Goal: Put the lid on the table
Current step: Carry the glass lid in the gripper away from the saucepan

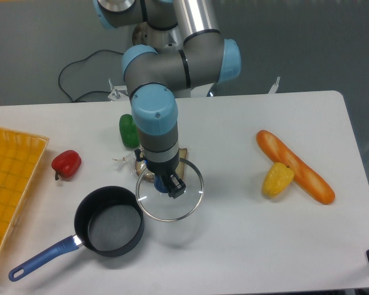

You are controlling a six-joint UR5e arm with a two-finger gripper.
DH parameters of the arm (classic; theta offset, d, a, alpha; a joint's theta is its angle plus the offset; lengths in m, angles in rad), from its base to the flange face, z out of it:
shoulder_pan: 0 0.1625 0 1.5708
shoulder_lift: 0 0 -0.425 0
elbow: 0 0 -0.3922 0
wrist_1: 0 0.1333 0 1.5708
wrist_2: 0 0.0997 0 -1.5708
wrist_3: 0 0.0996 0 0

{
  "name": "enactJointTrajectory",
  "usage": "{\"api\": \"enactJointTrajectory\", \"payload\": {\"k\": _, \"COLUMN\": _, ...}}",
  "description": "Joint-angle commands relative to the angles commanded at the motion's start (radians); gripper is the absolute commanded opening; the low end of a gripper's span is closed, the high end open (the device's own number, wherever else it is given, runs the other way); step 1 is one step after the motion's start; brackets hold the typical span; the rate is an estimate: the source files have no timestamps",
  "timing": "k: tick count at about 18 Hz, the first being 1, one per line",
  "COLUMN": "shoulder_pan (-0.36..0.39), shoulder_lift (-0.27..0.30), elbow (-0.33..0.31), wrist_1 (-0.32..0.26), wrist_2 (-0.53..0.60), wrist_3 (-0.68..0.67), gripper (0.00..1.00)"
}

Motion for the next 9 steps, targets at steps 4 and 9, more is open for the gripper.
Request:
{"api": "enactJointTrajectory", "payload": {"k": 4, "shoulder_pan": 0.031, "shoulder_lift": -0.012, "elbow": 0.003, "wrist_1": 0.005, "wrist_2": 0.002, "wrist_3": 0.002, "gripper": 0.36}}
{"api": "enactJointTrajectory", "payload": {"k": 9, "shoulder_pan": 0.044, "shoulder_lift": -0.055, "elbow": 0.009, "wrist_1": 0.034, "wrist_2": 0.014, "wrist_3": 0.029, "gripper": 0.36}}
